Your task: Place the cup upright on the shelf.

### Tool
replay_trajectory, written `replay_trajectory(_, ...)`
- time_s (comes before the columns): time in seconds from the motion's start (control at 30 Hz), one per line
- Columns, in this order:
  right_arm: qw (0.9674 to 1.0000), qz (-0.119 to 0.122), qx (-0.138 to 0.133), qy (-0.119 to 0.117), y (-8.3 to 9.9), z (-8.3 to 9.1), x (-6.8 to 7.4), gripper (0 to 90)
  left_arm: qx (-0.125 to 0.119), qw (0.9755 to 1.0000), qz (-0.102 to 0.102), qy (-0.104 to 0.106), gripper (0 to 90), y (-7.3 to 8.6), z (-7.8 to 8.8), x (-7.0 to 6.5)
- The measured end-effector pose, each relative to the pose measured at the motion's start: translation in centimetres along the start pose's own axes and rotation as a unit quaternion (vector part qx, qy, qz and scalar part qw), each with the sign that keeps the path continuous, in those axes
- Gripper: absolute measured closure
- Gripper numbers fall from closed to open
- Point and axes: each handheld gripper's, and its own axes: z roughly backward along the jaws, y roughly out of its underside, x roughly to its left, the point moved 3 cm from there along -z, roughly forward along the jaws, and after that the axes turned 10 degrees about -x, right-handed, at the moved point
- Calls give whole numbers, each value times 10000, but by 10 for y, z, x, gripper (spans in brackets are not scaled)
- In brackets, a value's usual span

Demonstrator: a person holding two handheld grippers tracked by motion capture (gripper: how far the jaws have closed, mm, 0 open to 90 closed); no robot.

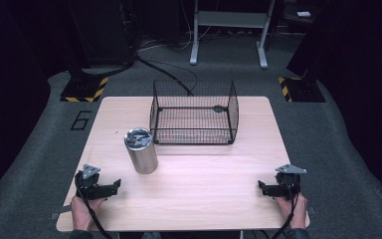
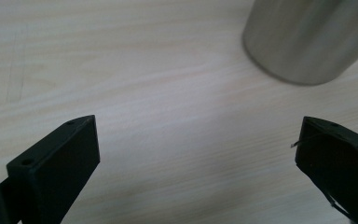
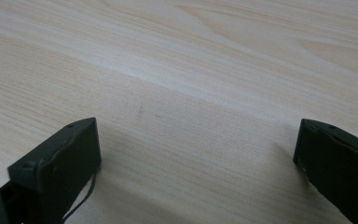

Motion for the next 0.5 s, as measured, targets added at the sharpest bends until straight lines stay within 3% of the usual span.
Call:
replay_trajectory(0.07,10000,-1,0,1,0,0,0,0,-170,9997,-63,177,0,-12,7,-11)
replay_trajectory(0.17,10000,0,0,0,0,0,0,1,-291,9992,-103,236,0,-20,11,-19)
replay_trajectory(0.2,10000,1,1,0,0,0,0,1,-467,9984,-64,303,0,-28,14,-25)
replay_trajectory(0.5,10000,-2,2,0,0,0,0,1,-716,9958,-109,563,0,-56,13,-47)
